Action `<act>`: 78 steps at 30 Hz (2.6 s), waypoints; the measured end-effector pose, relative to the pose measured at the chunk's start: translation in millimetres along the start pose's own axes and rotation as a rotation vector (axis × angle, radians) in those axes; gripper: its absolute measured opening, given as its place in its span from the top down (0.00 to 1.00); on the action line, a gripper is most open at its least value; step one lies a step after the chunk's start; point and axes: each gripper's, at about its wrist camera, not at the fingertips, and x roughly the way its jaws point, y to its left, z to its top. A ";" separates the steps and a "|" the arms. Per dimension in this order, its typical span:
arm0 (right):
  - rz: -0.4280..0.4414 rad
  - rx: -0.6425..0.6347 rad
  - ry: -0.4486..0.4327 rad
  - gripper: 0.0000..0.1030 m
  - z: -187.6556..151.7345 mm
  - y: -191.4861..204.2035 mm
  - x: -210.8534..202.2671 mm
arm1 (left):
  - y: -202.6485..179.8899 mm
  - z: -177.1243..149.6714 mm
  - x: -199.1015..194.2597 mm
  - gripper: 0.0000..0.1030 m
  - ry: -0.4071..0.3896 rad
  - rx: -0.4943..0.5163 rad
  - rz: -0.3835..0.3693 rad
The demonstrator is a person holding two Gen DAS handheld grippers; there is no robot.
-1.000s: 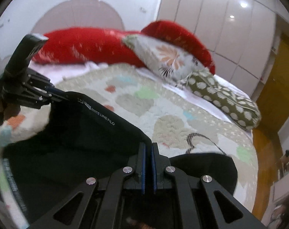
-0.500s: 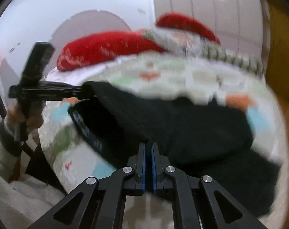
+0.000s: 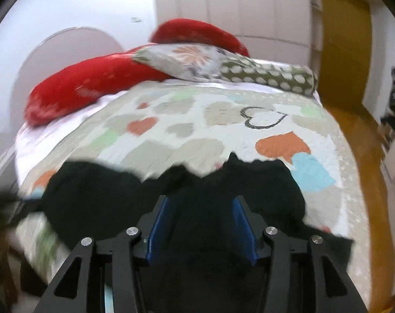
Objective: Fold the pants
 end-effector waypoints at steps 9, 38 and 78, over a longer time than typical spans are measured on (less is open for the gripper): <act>-0.078 0.078 0.228 0.85 27.1 -36.0 120.5 | 31.1 -4.1 -15.1 0.76 -0.019 -0.068 0.063; -0.038 0.297 -0.048 0.52 -30.7 -91.2 -63.2 | 50.9 21.7 9.8 0.76 -0.057 -0.232 0.101; 0.135 -0.047 0.081 0.99 37.5 -10.4 83.4 | 57.2 -9.2 42.0 0.49 0.004 -0.287 0.097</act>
